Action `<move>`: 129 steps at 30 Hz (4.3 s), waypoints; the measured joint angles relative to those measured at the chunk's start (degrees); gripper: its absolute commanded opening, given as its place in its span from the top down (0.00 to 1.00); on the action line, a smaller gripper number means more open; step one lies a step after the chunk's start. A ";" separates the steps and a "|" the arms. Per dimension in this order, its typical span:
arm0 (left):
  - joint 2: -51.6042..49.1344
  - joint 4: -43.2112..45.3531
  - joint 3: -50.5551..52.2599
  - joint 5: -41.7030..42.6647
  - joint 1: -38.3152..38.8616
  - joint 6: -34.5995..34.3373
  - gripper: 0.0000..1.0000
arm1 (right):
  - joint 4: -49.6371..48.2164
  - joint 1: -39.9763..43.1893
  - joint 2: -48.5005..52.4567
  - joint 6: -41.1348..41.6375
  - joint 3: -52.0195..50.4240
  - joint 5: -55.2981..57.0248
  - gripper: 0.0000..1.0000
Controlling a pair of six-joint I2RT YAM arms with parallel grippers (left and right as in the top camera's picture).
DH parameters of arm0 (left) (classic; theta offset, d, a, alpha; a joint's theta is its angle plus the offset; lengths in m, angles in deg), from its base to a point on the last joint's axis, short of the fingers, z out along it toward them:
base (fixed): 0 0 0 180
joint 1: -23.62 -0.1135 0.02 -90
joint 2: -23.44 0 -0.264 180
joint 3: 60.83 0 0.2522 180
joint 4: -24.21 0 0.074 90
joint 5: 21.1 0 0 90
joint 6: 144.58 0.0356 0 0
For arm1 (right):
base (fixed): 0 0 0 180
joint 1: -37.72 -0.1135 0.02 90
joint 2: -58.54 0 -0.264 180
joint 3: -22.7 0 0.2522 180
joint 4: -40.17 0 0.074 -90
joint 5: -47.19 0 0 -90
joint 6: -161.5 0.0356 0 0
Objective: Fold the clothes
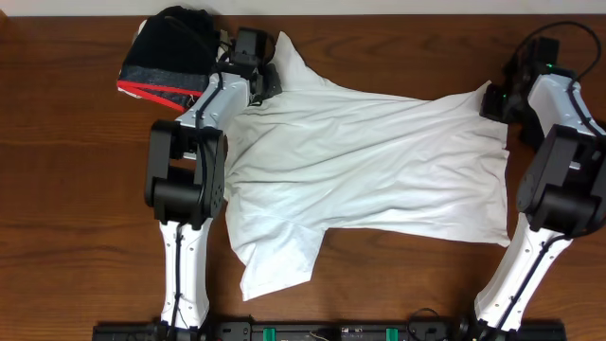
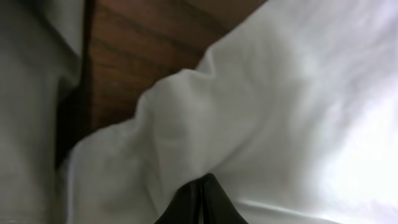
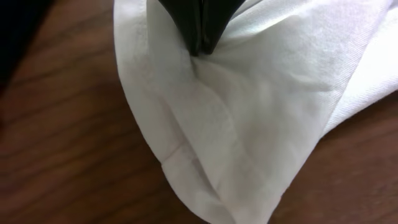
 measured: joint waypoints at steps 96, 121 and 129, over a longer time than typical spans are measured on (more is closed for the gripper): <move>89.99 -38.47 73.29 16.74 -0.90 -18.86 0.03 | 30.34 -9.18 -74.14 28.87 -45.79 -9.27 0.01; 68.96 -42.29 63.43 9.42 9.86 -18.91 0.06 | 28.48 -9.18 -74.14 28.83 -45.86 -9.29 0.01; 67.38 -36.00 63.43 9.01 21.46 -24.61 0.06 | 28.46 -9.18 -74.14 27.76 -45.88 -9.29 0.01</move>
